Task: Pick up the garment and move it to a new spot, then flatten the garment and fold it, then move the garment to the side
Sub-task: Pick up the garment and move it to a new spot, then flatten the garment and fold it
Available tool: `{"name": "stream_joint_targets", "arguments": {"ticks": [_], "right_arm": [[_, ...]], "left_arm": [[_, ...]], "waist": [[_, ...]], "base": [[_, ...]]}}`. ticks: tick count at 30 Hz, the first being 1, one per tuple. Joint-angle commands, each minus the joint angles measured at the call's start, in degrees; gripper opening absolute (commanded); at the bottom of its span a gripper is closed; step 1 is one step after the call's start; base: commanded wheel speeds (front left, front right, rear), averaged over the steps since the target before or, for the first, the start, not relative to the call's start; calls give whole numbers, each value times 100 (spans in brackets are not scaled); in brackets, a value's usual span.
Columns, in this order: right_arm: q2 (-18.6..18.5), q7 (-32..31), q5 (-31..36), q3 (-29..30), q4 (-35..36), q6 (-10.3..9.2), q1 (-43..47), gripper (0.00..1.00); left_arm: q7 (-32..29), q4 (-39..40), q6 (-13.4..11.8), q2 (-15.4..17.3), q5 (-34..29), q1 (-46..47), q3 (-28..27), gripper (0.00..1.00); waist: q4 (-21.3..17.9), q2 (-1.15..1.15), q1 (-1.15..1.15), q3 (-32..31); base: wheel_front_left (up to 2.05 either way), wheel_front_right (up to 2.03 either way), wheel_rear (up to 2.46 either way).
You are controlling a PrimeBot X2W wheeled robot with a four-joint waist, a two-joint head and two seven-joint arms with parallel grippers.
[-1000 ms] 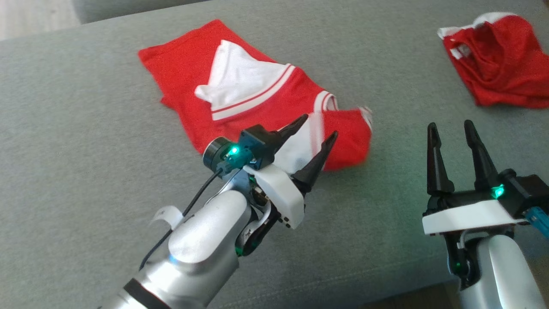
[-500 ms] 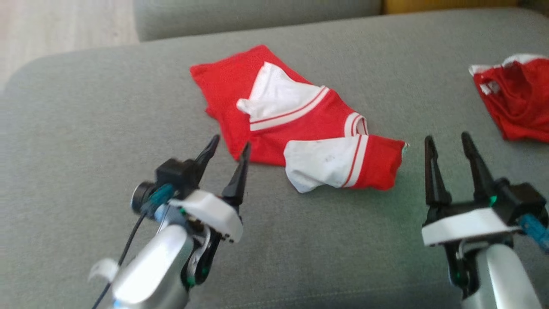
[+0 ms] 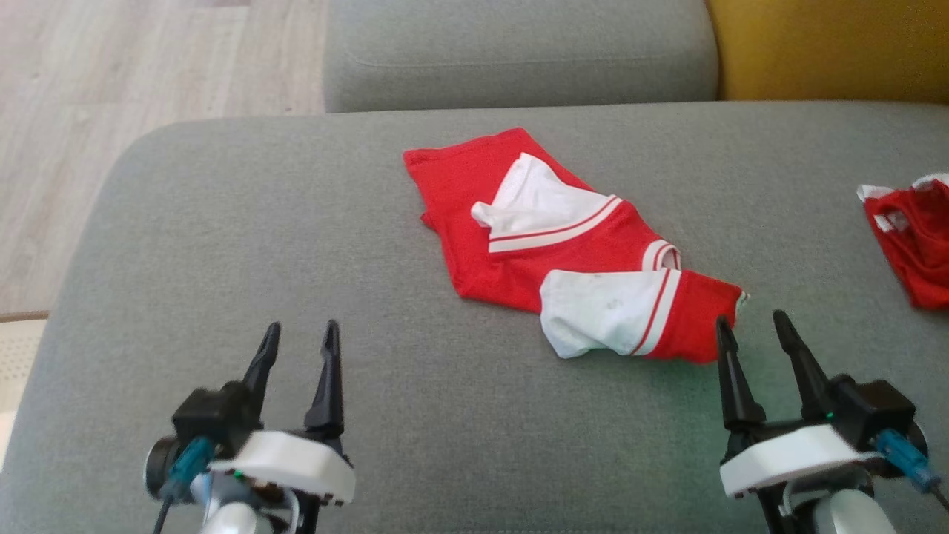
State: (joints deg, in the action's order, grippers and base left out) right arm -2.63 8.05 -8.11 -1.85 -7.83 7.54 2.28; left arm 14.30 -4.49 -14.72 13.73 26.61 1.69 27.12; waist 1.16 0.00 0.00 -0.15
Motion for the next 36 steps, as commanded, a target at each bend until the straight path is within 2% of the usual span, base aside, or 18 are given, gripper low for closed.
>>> {"name": "stream_joint_targets", "arguments": {"ticks": [1, 5, 15, 36], "right_arm": [[-25, 75, -70, -139, 149, -5, -96, 100], [-25, 142, -150, -160, 70, -5, -37, 100], [-25, 192, -153, -193, -54, -5, -54, 100], [-25, 169, -119, -218, -111, -5, -23, 100]], "left_arm": [[69, 288, -53, 31, -90, 69, -344, 100], [69, 416, -47, -112, -214, -275, -574, 100], [70, 342, 243, -389, -478, -591, -959, 100], [70, 142, 620, -700, -828, -711, -1252, 100]], "waist": [[90, 0, 0, -71], [155, 0, 0, -110], [185, 0, 0, -175], [93, 0, 0, -226]], "base": [[0, 0, 0], [0, 0, 0], [0, 0, 0], [0, 0, 0]]}}
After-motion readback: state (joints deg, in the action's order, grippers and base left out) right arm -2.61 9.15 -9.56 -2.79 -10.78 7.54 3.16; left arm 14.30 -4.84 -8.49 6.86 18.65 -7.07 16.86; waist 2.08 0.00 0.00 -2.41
